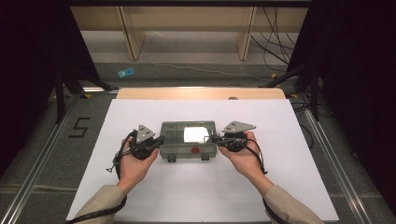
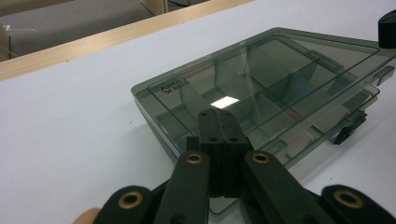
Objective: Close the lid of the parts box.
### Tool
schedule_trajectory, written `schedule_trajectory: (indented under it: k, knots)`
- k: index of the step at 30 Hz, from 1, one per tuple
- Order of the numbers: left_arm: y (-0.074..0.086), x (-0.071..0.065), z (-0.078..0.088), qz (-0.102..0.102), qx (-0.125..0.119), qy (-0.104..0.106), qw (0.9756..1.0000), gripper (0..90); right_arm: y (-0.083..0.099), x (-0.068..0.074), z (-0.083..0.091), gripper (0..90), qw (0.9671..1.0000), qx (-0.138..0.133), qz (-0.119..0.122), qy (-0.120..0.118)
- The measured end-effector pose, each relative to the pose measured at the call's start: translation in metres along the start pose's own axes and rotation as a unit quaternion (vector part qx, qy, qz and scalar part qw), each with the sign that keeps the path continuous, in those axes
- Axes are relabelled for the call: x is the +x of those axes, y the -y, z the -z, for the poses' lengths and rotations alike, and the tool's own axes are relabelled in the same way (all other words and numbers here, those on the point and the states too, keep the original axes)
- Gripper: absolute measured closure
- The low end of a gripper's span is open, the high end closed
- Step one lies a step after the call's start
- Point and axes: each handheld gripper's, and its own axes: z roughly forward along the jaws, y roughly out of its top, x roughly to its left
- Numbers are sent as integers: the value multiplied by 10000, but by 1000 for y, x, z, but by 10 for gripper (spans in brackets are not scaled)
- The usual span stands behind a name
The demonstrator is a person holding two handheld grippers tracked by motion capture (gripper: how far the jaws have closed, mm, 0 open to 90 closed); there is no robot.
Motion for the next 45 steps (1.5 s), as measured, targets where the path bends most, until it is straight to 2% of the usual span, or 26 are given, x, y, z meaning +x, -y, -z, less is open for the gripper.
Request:
schedule_trajectory:
  k: [10,11,42,45]
  knots:
    - [1,-1,-1,3,17,26,10000,900,1,0,-1,900,10000,46,10,-28]
    - [1,0,0,-83,93,44,9999,900,1,0,-1,900,10000,63,3,-17]
    - [3,-3,-5,-9,80,36,10000,900,3,1,-4,900,9999,155,-2,-43]
    - [3,-3,-4,-74,137,54,9999,900,3,0,-4,900,9999,152,8,-62]
